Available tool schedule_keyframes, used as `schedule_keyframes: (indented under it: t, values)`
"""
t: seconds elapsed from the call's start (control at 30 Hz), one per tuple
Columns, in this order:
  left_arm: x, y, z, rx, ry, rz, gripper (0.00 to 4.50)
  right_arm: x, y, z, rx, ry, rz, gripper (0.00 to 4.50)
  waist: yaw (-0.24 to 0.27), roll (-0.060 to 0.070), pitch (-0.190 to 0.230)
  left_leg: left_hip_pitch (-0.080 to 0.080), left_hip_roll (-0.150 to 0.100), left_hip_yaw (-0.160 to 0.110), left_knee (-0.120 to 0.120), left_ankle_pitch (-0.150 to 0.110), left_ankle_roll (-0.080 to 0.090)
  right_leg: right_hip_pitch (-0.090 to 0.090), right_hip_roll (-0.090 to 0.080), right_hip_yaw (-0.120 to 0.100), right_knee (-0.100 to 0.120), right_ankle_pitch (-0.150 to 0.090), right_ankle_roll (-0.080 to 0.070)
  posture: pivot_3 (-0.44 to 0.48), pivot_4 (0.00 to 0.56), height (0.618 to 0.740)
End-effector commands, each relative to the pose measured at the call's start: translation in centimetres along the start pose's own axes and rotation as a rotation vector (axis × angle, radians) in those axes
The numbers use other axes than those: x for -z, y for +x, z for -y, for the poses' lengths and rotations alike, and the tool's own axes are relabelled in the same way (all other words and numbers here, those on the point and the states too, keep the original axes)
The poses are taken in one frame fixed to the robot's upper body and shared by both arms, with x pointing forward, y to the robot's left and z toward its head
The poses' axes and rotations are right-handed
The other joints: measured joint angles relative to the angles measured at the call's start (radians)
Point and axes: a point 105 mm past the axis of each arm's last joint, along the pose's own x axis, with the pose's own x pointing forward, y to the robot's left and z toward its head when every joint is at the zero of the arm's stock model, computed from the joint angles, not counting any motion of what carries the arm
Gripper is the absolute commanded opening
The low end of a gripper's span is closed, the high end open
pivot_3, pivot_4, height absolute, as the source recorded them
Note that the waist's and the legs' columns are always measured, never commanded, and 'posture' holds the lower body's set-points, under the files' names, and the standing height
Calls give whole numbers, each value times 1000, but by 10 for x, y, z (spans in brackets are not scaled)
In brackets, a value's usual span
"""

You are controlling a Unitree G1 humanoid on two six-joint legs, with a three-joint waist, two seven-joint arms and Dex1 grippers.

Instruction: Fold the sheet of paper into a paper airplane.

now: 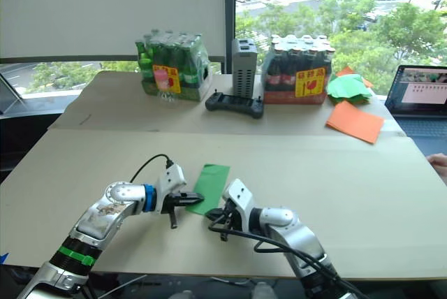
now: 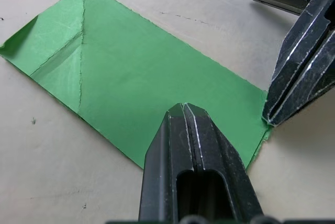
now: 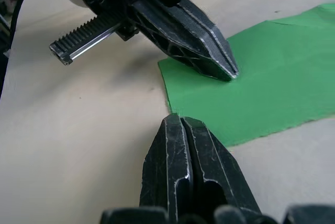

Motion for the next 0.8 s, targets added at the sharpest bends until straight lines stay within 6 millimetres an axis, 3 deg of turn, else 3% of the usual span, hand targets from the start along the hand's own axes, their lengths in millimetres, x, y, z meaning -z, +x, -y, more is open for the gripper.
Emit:
schedule_keyframes:
  t: [0.03,0.17,0.27,0.53,0.8]
  values:
    - [-25,-23,-5,-40,-64,123,0,-44,-21,-9,12,-80,140,56,0,0,0,-1,0,-1,0,0,0,-1,0,0,0,0,0,0,150,740]
    - [-27,-47,-12,-89,-124,155,0,-58,-36,-12,59,-57,192,56,1,0,0,-2,1,-4,0,0,0,-2,1,-1,0,0,0,0,150,740]
    - [-19,-50,-19,-125,-130,134,0,-51,-40,-9,108,-52,161,56,4,0,0,-2,1,-3,0,0,0,-1,0,-1,-1,0,0,0,150,740]
    - [-10,-24,-21,-95,-67,86,0,-38,-42,4,176,-91,97,56,7,0,0,-2,0,0,0,0,0,-1,0,-1,-2,0,0,0,150,740]
    - [-37,-7,-14,-15,-12,156,0,-51,-43,18,234,-131,122,56,7,0,1,-3,0,0,0,0,0,-1,0,-1,-2,0,0,0,150,740]
